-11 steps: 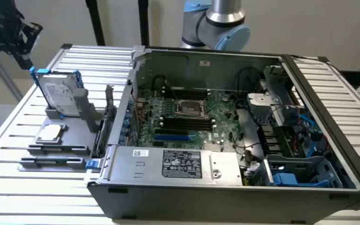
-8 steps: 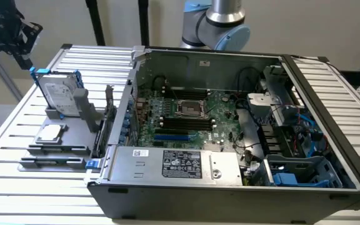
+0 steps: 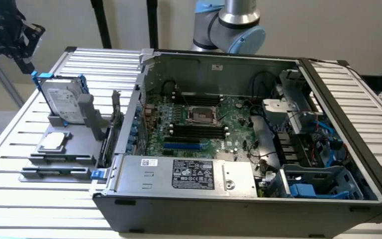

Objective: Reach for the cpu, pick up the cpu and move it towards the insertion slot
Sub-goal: 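Pick up the cpu and move it towards the insertion slot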

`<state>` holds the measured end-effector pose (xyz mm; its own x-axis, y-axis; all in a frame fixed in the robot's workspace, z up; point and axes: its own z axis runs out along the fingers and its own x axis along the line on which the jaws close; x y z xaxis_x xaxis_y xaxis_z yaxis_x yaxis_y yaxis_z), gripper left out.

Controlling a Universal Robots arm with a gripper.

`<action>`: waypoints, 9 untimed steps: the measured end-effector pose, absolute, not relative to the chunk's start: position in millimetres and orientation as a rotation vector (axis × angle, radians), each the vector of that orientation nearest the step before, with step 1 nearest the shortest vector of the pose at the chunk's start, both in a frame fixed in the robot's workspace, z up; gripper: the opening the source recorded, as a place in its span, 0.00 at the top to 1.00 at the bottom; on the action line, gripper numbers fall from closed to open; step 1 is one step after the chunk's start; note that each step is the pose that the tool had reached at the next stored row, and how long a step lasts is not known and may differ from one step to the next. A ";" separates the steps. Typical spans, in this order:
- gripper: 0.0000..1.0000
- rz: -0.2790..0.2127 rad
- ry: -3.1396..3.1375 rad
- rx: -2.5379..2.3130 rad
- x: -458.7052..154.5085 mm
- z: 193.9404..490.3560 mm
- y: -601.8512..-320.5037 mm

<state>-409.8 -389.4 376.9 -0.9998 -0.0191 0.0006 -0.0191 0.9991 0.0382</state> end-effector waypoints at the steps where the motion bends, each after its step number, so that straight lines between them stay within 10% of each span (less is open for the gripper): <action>1: 0.89 -0.060 -3.140 0.030 -409.9 377.0 -389.9; 9: 0.89 -0.058 -3.136 0.030 -410.1 376.6 -401.4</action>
